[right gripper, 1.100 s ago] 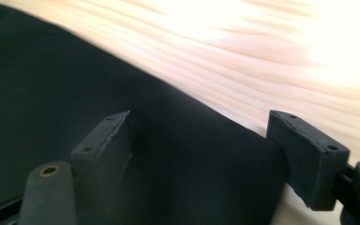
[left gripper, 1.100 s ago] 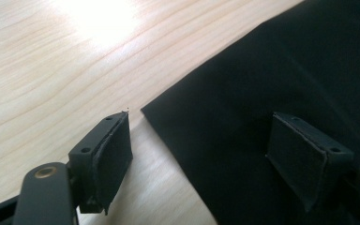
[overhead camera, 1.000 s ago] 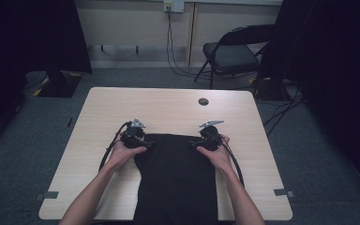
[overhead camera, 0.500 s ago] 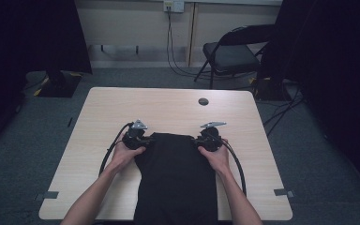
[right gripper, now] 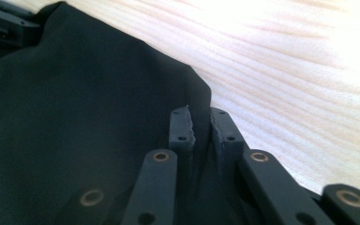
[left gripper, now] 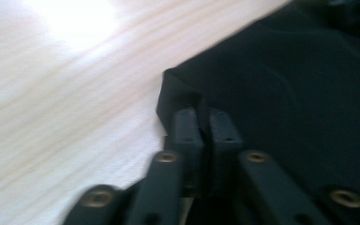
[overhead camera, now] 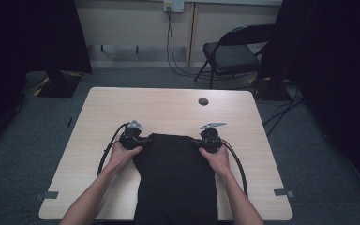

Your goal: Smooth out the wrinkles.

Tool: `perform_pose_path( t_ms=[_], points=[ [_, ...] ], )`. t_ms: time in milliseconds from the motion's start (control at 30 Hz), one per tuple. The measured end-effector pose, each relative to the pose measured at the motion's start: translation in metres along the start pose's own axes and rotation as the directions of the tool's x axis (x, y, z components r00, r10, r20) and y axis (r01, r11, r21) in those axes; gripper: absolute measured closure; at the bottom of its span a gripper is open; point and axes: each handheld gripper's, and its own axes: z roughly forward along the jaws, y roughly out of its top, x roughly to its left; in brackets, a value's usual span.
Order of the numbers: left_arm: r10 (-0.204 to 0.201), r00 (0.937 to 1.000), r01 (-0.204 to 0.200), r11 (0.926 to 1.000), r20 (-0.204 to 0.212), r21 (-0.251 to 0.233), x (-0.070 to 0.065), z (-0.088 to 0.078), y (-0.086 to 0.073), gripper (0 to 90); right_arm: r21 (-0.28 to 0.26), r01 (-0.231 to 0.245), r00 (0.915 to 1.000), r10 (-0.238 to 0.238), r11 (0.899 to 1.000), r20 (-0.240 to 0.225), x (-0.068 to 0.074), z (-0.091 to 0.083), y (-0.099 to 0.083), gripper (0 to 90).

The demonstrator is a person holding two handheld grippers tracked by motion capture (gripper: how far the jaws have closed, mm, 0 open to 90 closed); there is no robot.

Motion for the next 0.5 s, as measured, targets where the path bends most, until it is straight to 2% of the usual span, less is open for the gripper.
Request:
perform_pose_path(
  t_ms=[67,133,167,200,233,300,333,367,400,433,500],
  points=[
    [-0.011,0.9988,0.01,0.9998,-0.048,-0.017,0.001,-0.002,0.001,65.7,-0.003,-0.002,1.0,0.002,1.0,-0.002,0.0,0.001,0.0,81.1],
    [-0.005,0.999,0.004,0.9997,-0.045,-0.024,0.003,-0.003,0.002,61.1,-0.002,0.002,1.0,-0.002,1.0,-0.002,0.0,0.001,0.0,81.1],
    [0.006,0.9983,-0.007,0.9998,-0.059,-0.021,0.003,-0.003,0.002,58.1,-0.001,0.004,1.0,-0.004,1.0,-0.002,0.0,0.001,0.0,81.1],
    [0.004,0.9978,-0.006,0.9997,-0.066,-0.024,0.004,-0.001,0.002,54.8,0.0,0.004,1.0,-0.004,1.0,-0.002,0.0,0.001,0.0,81.1],
    [-0.009,0.9988,0.008,0.9998,-0.048,-0.019,0.006,0.001,0.001,50.5,0.0,0.005,1.0,-0.005,1.0,-0.001,0.0,0.001,0.0,81.1],
    [-0.002,0.9979,0.0,0.9997,-0.065,-0.025,0.006,0.005,0.002,47.4,-0.001,0.005,1.0,-0.005,1.0,0.0,0.0,0.001,0.0,80.9],
    [-0.009,0.9984,0.007,0.9995,-0.055,-0.032,0.005,0.007,0.002,44.8,-0.002,0.006,1.0,-0.006,1.0,-0.002,0.0,0.001,0.0,80.3],
    [0.011,0.998,-0.013,0.9996,-0.062,-0.026,0.003,0.009,0.004,43.2,-0.002,0.006,1.0,-0.006,1.0,-0.003,0.0,0.0,0.0,78.2],
    [0.028,0.9973,-0.028,0.9995,-0.068,-0.01,0.001,0.01,0.006,43.1,-0.006,0.0,1.0,0.0,1.0,-0.004,0.0,0.0,-0.001,76.2],
    [0.037,0.9979,-0.037,0.9992,-0.053,-0.011,0.0,0.011,0.008,52.8,0.0,0.008,0.9999,-0.008,1.0,-0.006,0.0,-0.002,-0.001,72.0],
    [0.057,0.9975,-0.057,0.9983,-0.041,-0.009,-0.003,0.012,0.009,56.3,0.003,0.011,0.9999,-0.011,1.0,-0.001,-0.001,-0.003,-0.002,68.6]
  ],
)
